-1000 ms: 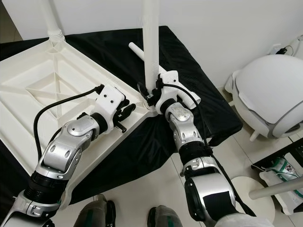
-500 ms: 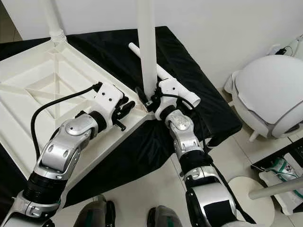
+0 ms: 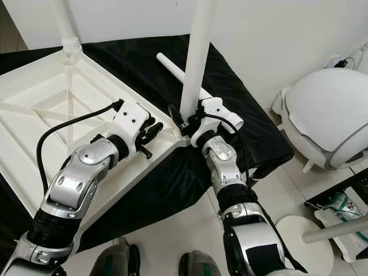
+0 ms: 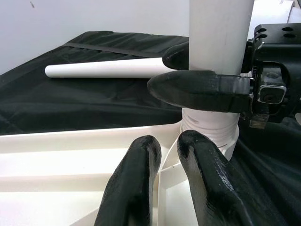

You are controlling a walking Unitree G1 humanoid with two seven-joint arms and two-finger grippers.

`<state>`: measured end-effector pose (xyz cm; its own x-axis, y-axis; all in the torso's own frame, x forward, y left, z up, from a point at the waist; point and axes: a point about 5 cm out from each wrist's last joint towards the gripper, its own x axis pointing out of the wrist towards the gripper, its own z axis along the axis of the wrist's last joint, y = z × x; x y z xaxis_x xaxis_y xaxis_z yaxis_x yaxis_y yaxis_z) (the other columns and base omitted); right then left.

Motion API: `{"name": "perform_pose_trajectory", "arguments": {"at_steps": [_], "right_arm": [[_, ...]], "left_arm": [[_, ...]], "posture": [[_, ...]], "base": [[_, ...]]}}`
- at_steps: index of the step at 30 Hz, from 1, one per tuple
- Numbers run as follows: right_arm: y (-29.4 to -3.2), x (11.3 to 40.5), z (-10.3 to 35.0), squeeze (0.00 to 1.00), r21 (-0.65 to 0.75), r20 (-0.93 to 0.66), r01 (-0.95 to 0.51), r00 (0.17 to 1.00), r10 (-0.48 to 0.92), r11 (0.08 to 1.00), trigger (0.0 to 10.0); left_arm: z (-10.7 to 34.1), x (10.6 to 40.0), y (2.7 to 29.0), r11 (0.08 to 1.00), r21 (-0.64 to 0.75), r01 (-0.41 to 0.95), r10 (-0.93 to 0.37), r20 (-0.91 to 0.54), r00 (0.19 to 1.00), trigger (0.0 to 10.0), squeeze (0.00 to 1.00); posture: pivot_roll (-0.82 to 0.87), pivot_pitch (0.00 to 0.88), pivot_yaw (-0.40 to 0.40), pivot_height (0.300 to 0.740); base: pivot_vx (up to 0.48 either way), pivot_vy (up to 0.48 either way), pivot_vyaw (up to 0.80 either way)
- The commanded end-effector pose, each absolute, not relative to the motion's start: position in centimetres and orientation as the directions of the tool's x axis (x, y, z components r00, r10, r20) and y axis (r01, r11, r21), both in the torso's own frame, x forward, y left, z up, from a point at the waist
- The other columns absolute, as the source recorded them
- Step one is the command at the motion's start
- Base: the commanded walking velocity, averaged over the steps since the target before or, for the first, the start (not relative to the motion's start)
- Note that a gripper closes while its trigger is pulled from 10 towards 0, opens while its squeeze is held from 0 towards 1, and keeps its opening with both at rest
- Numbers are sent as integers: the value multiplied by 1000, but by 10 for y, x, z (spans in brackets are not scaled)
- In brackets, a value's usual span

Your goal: Building children table

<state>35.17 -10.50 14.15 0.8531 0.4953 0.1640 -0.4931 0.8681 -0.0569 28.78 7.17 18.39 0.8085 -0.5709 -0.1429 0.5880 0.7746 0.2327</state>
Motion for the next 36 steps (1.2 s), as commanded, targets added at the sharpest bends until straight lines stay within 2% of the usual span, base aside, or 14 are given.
{"name": "perform_pose_trajectory", "arguments": {"at_steps": [1,23,26,29,36], "right_arm": [[-108,348,117,0,-12,46,-482,875,482,876,10000],[-113,361,115,0,231,-48,-391,910,412,891,10000],[-113,360,114,0,192,-49,-397,910,412,898,10000],[-108,357,118,0,61,-27,-438,898,440,897,10000],[-101,355,121,0,-4,-12,-470,883,470,883,10000]], "left_arm": [[187,288,73,797,239,554,-539,-129,832,10000,0],[187,287,71,793,245,558,-545,-128,829,10000,0],[188,287,72,793,245,557,-544,-127,830,10000,0],[188,286,72,793,245,558,-544,-127,829,10000,0],[188,286,72,794,242,558,-544,-127,830,10000,0]], "posture": [[1,50,-36,740],[7,36,-38,740],[6,32,-36,740],[5,28,-33,740],[4,25,-31,740]], "base": [[0,0,0],[0,0,0],[0,0,0],[0,0,0],[0,0,0]]}}
